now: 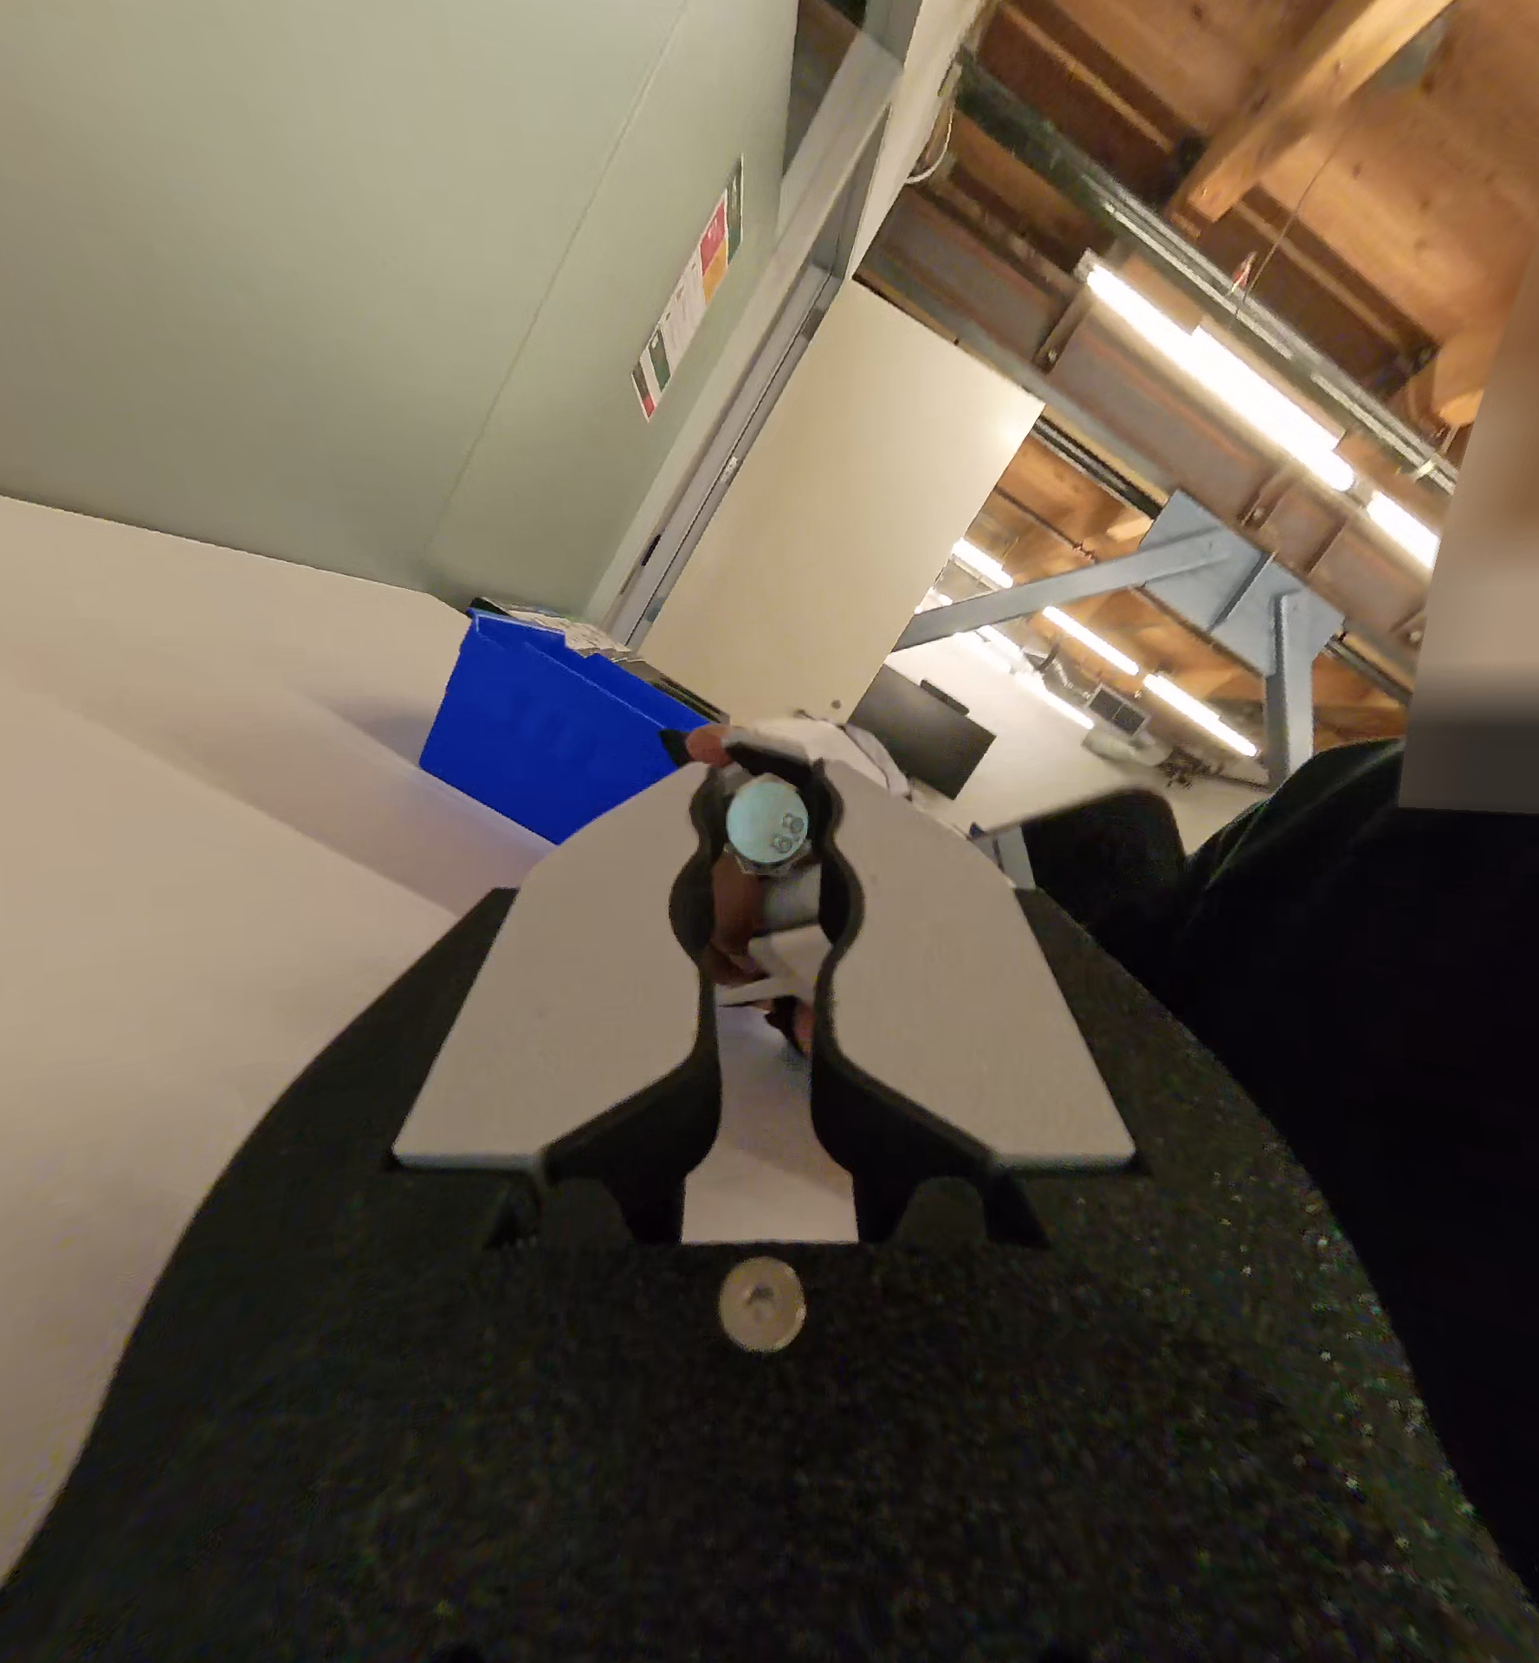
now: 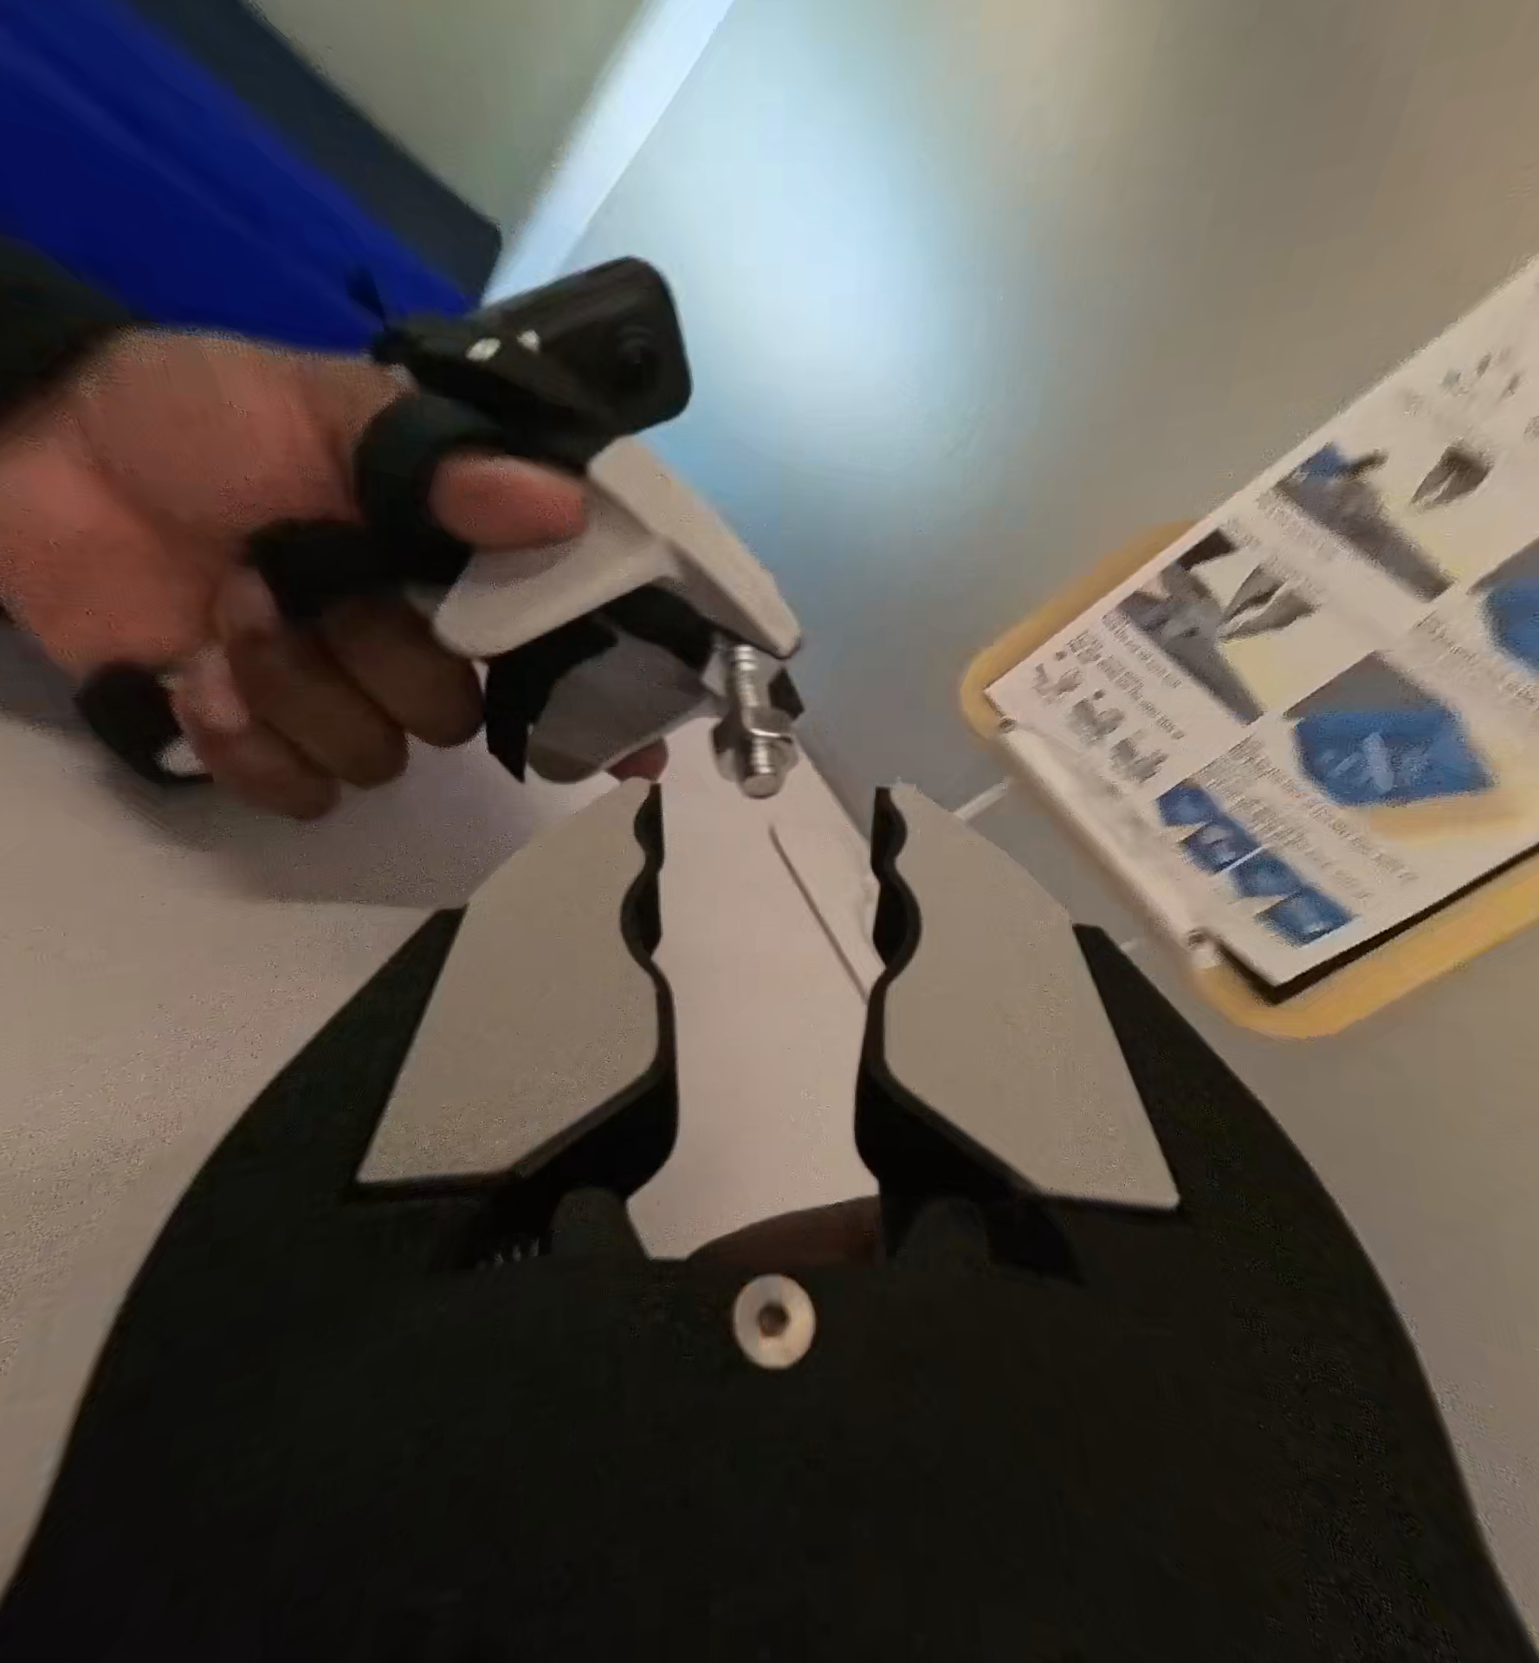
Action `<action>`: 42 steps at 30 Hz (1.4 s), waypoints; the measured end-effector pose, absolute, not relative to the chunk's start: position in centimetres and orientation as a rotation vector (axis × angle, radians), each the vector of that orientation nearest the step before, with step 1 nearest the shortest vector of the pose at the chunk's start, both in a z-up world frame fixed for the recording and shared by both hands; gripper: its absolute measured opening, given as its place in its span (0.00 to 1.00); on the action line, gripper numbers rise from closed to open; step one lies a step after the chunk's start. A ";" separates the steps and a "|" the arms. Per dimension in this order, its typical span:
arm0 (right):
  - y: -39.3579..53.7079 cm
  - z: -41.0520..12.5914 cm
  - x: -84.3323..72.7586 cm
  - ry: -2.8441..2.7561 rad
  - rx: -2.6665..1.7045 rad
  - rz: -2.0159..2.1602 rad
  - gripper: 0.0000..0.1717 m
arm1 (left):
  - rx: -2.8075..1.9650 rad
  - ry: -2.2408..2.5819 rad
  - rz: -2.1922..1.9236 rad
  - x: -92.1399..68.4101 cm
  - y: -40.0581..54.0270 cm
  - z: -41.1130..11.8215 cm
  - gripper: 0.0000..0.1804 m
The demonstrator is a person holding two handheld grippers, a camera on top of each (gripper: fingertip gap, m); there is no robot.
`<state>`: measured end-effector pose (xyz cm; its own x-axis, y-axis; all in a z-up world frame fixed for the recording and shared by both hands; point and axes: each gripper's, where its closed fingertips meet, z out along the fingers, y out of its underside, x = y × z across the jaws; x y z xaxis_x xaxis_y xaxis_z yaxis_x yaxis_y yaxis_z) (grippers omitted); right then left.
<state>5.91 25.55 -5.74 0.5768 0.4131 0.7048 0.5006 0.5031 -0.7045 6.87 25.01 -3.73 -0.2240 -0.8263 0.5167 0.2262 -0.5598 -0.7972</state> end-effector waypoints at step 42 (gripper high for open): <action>23.8 -5.9 4.0 -0.656 -1.598 1.364 0.10 | -1.255 0.937 -1.863 7.2 23.3 -4.2 0.09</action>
<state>4.00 23.82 -5.85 0.2488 0.8444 -0.4744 -0.1568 -0.4482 -0.8801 7.20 23.26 -4.22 -0.2924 -0.8469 0.4441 0.1483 -0.4989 -0.8539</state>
